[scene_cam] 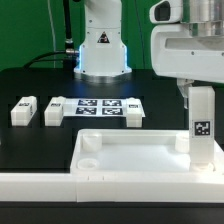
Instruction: Assemble desk
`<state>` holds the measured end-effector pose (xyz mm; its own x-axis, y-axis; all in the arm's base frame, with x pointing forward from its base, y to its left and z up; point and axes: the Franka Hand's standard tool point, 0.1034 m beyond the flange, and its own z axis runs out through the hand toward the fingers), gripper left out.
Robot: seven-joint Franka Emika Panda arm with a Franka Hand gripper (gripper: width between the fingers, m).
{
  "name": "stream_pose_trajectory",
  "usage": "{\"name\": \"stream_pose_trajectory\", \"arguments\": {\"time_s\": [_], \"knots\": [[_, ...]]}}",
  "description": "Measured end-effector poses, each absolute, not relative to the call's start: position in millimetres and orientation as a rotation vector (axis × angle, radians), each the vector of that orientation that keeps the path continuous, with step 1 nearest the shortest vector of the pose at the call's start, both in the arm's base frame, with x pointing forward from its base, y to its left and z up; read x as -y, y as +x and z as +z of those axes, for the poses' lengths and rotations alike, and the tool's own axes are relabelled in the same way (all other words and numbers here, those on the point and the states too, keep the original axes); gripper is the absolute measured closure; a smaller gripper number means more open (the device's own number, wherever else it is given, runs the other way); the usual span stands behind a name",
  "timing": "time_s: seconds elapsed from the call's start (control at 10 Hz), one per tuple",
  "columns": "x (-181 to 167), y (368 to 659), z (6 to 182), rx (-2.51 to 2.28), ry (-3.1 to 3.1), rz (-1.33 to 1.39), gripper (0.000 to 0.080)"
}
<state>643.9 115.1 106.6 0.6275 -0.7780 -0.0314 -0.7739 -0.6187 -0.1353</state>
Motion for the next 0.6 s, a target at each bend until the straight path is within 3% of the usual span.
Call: {"name": "stream_pose_trajectory", "arguments": {"time_s": [0.4, 0.6], "knots": [[-108, 645, 113.9, -0.712, -2.947, -0.044, 0.0150], [-110, 648, 115.9, -0.669, -2.963, -0.053, 0.0150]]}}
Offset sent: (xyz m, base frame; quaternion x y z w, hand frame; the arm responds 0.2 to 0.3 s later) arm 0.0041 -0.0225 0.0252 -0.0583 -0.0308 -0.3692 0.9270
